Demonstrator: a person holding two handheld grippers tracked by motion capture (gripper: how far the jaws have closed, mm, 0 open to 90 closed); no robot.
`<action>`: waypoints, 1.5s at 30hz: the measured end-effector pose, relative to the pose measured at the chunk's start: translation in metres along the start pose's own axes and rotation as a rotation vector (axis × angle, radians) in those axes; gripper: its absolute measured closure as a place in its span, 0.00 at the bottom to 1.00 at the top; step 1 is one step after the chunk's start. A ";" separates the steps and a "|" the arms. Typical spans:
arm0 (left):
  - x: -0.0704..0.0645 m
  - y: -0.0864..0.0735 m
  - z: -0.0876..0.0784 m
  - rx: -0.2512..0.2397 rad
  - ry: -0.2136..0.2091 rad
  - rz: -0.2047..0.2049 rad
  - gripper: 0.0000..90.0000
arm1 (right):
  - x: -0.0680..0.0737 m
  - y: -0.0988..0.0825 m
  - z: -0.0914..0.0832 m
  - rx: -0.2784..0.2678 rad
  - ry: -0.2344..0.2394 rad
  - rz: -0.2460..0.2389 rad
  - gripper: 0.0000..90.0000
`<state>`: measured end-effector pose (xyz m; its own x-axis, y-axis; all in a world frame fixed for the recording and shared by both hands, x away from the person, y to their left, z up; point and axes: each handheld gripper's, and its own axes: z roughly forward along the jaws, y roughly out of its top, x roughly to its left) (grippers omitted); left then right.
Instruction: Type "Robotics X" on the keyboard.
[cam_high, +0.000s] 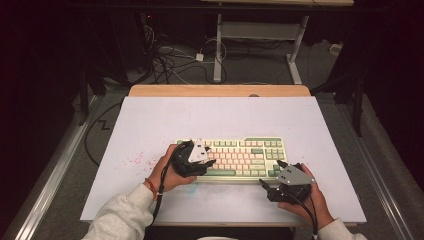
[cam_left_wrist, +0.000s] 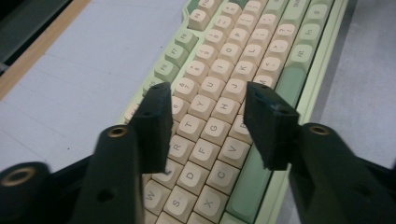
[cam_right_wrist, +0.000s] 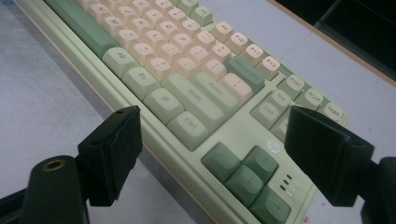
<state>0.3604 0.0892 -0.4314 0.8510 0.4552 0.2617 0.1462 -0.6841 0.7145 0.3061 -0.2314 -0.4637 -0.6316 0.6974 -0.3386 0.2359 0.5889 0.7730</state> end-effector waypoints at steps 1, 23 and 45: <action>-0.001 -0.001 -0.003 -0.006 0.023 0.006 0.49 | 0.000 0.000 0.000 -0.001 -0.001 0.000 0.22; -0.003 -0.032 -0.034 -0.077 0.132 -0.013 0.26 | 0.000 0.000 0.000 -0.002 -0.001 0.005 0.22; -0.003 -0.080 -0.059 -0.053 0.209 -0.091 0.24 | -0.003 0.001 -0.001 -0.011 -0.003 0.022 0.22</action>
<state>0.3169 0.1760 -0.4511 0.7116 0.6258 0.3196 0.1863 -0.6066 0.7729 0.3075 -0.2334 -0.4617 -0.6245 0.7113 -0.3227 0.2414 0.5687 0.7863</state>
